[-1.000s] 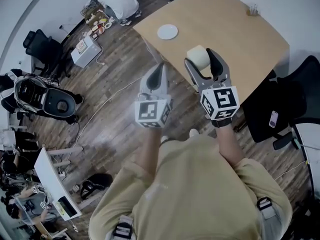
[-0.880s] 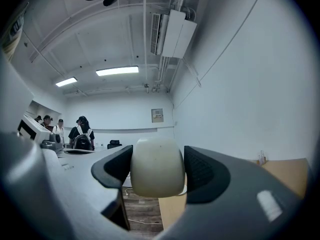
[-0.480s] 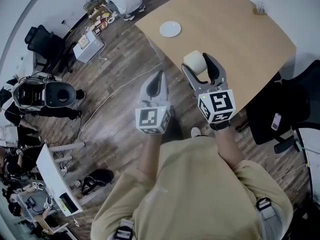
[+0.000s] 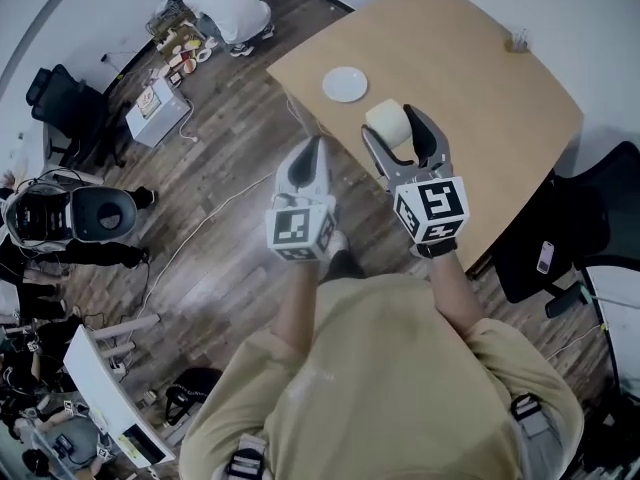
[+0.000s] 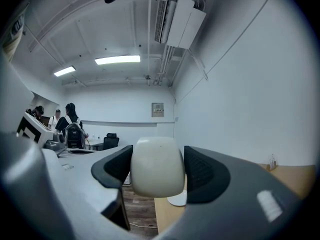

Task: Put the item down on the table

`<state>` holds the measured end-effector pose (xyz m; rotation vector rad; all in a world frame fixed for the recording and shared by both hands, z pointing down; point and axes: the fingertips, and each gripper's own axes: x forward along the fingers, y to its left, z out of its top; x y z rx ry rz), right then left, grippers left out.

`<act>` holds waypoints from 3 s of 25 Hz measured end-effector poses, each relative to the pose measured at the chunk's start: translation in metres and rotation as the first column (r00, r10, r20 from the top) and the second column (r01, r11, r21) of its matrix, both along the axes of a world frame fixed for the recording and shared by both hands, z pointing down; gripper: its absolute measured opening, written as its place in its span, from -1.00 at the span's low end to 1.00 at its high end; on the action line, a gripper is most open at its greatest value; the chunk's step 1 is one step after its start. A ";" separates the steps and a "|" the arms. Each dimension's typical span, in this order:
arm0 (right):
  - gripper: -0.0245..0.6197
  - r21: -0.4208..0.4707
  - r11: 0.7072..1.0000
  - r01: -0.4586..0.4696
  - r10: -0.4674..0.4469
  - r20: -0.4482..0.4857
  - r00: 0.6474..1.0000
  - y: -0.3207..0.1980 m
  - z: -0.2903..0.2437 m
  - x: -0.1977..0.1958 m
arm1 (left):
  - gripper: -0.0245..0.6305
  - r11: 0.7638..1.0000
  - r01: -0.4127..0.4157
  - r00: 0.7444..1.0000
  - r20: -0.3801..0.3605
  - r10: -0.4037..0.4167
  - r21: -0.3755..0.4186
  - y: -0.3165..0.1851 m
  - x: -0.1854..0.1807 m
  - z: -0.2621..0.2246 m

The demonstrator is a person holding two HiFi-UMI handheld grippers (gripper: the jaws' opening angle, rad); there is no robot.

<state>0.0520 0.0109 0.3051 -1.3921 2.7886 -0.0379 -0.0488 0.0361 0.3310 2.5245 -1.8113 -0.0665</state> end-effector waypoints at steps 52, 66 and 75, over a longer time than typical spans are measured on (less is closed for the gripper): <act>0.08 -0.371 0.921 -0.117 0.084 -0.103 0.991 -0.326 0.190 -0.051 | -0.92 0.925 -0.165 0.985 -0.018 0.170 -0.342 -0.310 -0.064 0.173; 0.09 -0.522 0.846 -0.107 0.044 -0.132 0.990 -0.376 0.296 -0.077 | -0.92 0.876 -0.146 0.987 -0.008 0.160 -0.459 -0.353 -0.063 0.239; 0.09 -0.586 0.804 -0.100 -0.026 -0.201 0.979 -0.390 0.354 -0.109 | -0.92 0.851 -0.134 0.990 -0.030 0.138 -0.507 -0.361 -0.068 0.269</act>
